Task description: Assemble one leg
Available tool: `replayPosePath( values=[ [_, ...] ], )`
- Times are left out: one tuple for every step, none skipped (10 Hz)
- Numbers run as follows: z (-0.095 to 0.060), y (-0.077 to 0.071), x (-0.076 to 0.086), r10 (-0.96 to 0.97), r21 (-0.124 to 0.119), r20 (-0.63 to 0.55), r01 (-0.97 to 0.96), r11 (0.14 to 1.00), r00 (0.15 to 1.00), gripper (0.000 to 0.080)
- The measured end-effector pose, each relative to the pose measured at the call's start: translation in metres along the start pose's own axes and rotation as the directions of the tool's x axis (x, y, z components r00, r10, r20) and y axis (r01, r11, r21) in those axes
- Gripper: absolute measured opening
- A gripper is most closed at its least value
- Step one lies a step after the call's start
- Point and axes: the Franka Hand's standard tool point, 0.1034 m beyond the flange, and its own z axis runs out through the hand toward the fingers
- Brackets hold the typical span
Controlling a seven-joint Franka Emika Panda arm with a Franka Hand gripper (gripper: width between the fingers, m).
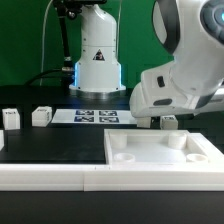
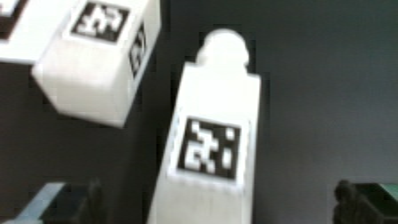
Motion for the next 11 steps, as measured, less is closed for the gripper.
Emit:
replayPosePath(
  values=[
    [0.0041, 0.0003, 0.0027, 0.002, 0.002, 0.018, -0.002, 1.0, 1.0, 0.0649],
    [0.0074, 0.0019, 0.0039, -0.001, 0.003, 0.022, 0.0, 1.0, 1.0, 0.0649],
    [0.009, 0.0026, 0.005, 0.0, 0.004, 0.02, 0.0, 1.0, 1.0, 0.0649],
    [0.0095, 0.0027, 0.0054, 0.0, 0.004, 0.018, 0.0, 1.0, 1.0, 0.0649],
    [0.0099, 0.0024, 0.0068, -0.003, 0.004, 0.011, 0.003, 1.0, 1.0, 0.0649],
    [0.0105, 0.0014, 0.0078, -0.006, 0.003, 0.006, 0.006, 1.0, 1.0, 0.0637],
    [0.0107, 0.0005, 0.0077, -0.007, 0.003, 0.007, 0.007, 1.0, 1.0, 0.045],
    [0.0106, 0.0007, 0.0077, -0.006, 0.003, 0.007, 0.006, 1.0, 1.0, 0.045],
    [0.0106, 0.0006, 0.0076, -0.006, 0.003, 0.007, 0.006, 1.0, 1.0, 0.0286],
    [0.0106, 0.0006, 0.0077, -0.006, 0.003, 0.007, 0.006, 1.0, 1.0, 0.0286],
    [0.0106, 0.0006, 0.0077, -0.006, 0.003, 0.007, 0.006, 1.0, 1.0, 0.0289]
  ],
)
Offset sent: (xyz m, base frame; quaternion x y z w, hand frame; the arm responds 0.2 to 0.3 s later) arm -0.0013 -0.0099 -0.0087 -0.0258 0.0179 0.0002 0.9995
